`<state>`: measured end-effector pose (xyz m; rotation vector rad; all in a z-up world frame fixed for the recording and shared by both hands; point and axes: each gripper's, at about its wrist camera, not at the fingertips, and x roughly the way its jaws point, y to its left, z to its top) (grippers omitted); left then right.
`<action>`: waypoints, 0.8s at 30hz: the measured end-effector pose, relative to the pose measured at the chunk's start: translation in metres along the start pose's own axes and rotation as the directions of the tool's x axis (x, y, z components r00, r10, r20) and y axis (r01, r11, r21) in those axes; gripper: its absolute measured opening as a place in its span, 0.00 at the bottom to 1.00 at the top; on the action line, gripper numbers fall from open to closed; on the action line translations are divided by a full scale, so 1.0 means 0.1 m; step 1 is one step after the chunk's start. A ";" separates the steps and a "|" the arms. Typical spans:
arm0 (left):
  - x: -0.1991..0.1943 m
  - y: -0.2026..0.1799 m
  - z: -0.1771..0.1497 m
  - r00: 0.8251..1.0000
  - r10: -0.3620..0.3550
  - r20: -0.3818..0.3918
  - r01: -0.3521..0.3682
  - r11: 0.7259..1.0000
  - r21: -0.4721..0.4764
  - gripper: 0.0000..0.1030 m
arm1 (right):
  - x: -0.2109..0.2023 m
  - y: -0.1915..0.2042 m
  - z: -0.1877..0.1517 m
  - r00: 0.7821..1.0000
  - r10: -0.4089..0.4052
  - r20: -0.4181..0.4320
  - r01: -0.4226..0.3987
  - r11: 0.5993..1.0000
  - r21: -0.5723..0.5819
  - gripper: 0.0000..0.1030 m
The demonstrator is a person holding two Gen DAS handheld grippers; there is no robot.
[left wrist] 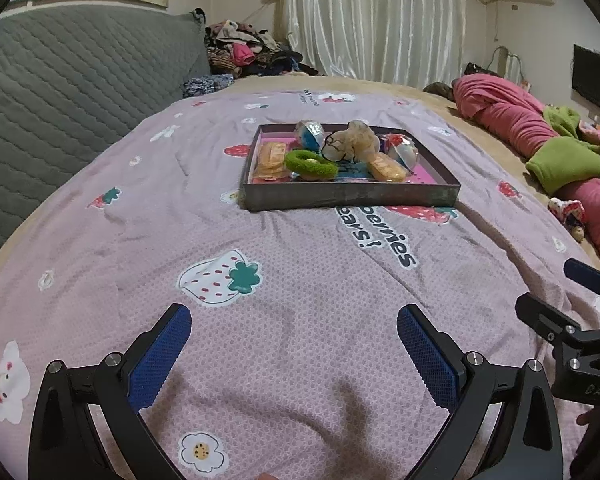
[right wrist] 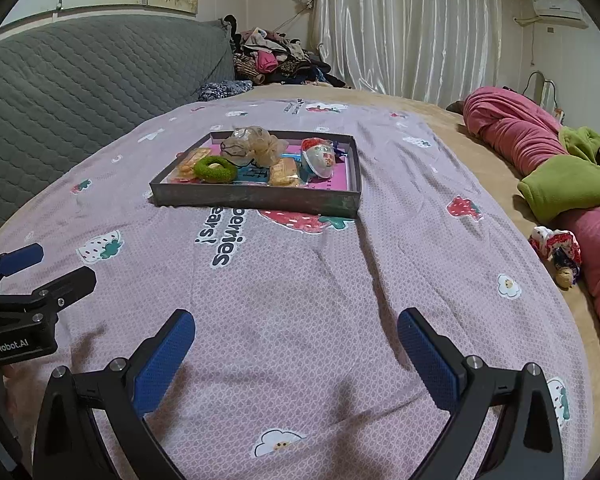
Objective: Organize objects
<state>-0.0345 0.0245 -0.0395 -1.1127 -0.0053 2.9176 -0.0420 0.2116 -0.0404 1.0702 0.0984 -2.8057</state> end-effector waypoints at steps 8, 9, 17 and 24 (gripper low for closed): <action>0.00 0.00 0.01 1.000 0.005 0.002 -0.005 1.000 0.003 1.00 | 0.01 -0.01 0.00 1.000 -0.003 -0.001 0.003 1.000 0.002 0.99; 0.00 -0.01 0.01 1.000 0.005 0.003 -0.005 1.000 0.006 1.00 | 0.01 -0.01 0.00 1.000 -0.003 -0.002 0.003 1.000 0.001 0.99; -0.04 -0.05 0.02 1.000 0.013 0.025 -0.013 1.000 0.023 1.00 | 0.01 -0.02 0.00 1.000 -0.001 -0.002 0.001 1.000 0.001 0.99; -0.03 -0.04 -0.01 1.000 0.019 0.023 -0.020 1.000 0.021 1.00 | 0.01 -0.02 -0.01 1.000 -0.001 -0.004 0.001 1.000 -0.004 0.99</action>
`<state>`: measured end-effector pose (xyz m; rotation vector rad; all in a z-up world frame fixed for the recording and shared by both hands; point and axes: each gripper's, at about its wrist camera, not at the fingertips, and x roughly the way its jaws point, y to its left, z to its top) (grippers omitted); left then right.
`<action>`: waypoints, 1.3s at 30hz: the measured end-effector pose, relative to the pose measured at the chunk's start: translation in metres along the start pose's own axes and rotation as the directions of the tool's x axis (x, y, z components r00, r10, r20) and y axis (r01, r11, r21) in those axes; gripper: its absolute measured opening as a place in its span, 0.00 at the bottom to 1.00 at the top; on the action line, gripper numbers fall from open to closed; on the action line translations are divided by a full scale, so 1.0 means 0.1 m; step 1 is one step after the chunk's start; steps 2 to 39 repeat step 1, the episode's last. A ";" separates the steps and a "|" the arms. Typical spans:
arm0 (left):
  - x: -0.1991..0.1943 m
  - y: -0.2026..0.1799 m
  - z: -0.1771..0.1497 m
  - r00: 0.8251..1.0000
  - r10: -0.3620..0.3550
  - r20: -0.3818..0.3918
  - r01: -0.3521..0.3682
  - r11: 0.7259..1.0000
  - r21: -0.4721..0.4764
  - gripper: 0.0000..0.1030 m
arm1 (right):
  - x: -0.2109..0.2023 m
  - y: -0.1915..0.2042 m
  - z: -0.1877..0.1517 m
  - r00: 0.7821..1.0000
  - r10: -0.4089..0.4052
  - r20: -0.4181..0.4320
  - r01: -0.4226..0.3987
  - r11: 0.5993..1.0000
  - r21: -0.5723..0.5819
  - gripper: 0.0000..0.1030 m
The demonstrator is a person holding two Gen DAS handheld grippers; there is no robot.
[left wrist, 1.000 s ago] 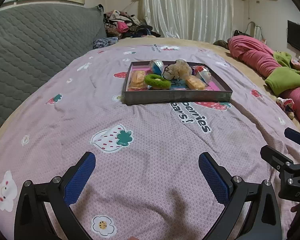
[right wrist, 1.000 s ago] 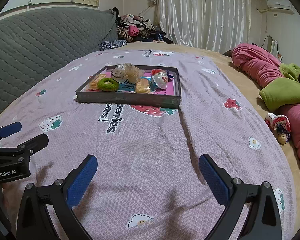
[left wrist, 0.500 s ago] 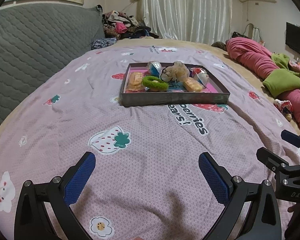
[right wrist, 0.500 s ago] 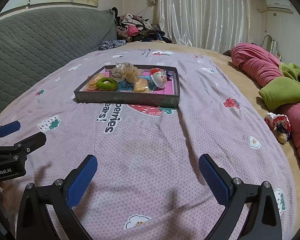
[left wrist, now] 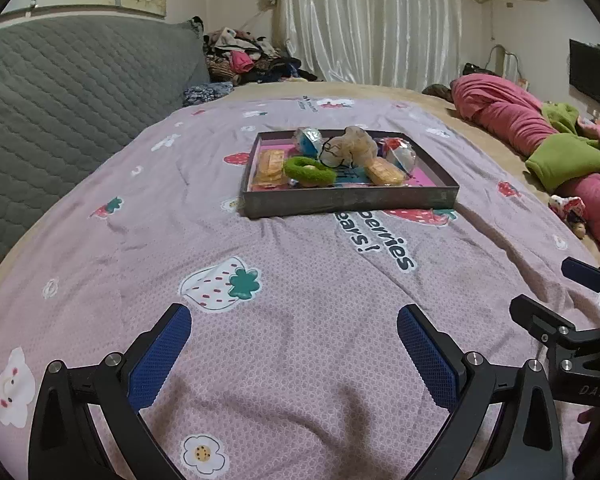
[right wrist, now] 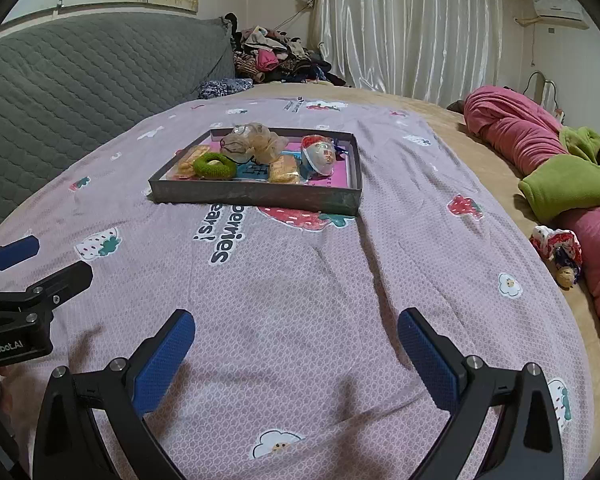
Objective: Organize objects
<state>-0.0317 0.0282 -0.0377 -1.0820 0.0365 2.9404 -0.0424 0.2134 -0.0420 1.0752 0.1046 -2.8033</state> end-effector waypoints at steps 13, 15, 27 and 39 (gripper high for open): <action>0.00 0.00 0.00 1.000 -0.001 0.000 0.001 1.000 0.001 1.00 | 0.00 0.00 0.00 1.000 0.001 0.000 -0.001 1.000 -0.001 0.99; 0.00 0.00 0.00 1.000 -0.001 0.000 0.001 1.000 0.001 1.00 | 0.00 0.00 0.00 1.000 0.001 0.000 -0.001 1.000 -0.001 0.99; 0.00 0.00 0.00 1.000 -0.001 0.000 0.001 1.000 0.001 1.00 | 0.00 0.00 0.00 1.000 0.001 0.000 -0.001 1.000 -0.001 0.99; 0.00 0.00 0.00 1.000 -0.001 0.000 0.001 1.000 0.001 1.00 | 0.00 0.00 0.00 1.000 0.001 0.000 -0.001 1.000 -0.001 0.99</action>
